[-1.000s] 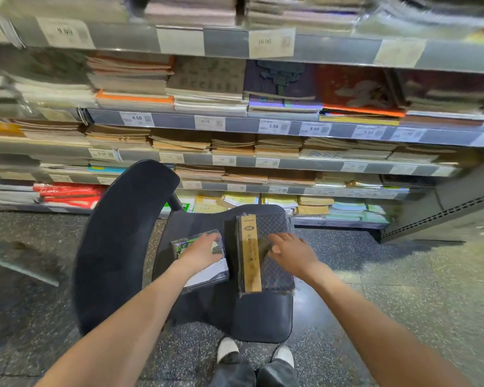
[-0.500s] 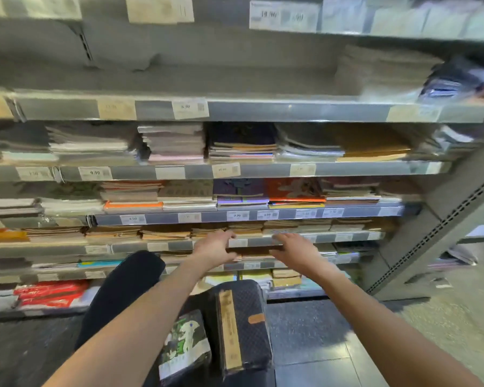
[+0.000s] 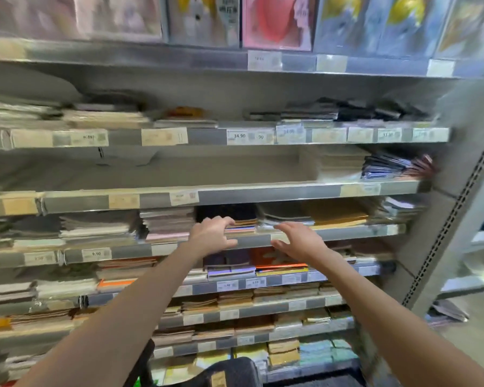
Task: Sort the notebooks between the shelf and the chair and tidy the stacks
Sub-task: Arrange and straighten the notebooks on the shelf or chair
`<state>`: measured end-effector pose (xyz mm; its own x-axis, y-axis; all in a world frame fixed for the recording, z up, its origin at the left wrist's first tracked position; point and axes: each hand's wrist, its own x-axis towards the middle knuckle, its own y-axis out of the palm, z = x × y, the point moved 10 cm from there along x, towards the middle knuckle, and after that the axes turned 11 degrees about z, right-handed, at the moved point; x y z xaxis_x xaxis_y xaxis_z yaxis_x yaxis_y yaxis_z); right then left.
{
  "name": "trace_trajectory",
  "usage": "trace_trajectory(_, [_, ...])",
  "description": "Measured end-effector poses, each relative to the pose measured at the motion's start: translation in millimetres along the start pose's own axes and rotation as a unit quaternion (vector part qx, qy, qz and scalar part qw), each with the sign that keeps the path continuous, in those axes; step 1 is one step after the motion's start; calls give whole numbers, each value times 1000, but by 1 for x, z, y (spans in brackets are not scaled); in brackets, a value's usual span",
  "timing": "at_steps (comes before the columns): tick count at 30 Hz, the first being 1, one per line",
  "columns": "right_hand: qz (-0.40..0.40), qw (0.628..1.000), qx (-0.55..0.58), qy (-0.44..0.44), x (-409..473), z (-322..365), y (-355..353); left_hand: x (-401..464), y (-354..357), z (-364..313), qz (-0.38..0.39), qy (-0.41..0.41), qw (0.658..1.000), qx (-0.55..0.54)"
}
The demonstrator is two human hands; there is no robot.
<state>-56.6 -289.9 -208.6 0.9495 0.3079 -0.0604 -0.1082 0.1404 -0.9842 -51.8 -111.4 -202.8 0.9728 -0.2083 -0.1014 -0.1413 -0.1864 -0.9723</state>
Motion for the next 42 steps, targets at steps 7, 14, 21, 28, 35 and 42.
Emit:
trace_trajectory(7, [-56,998,-19,-19,16,2,-56,15,-66,-21,-57,29,997,45])
trace_trajectory(14, [-78,995,-37,-57,51,-1,-99,46,-114,-32,-86,17,995,55])
trace_trajectory(21, [-158,984,-49,-69,88,-20,-174,89,-181,-56,-135,27,990,21])
trace_trajectory(28, [-203,975,-50,-79,119,-55,-232,128,-225,-87,-174,62,983,21])
trace_trajectory(35, [-214,972,-76,-53,157,-91,-267,164,-237,-118,-180,78,980,29])
trace_trajectory(42, [-207,977,-49,-34,190,-126,-283,204,-228,-126,-121,61,990,-44])
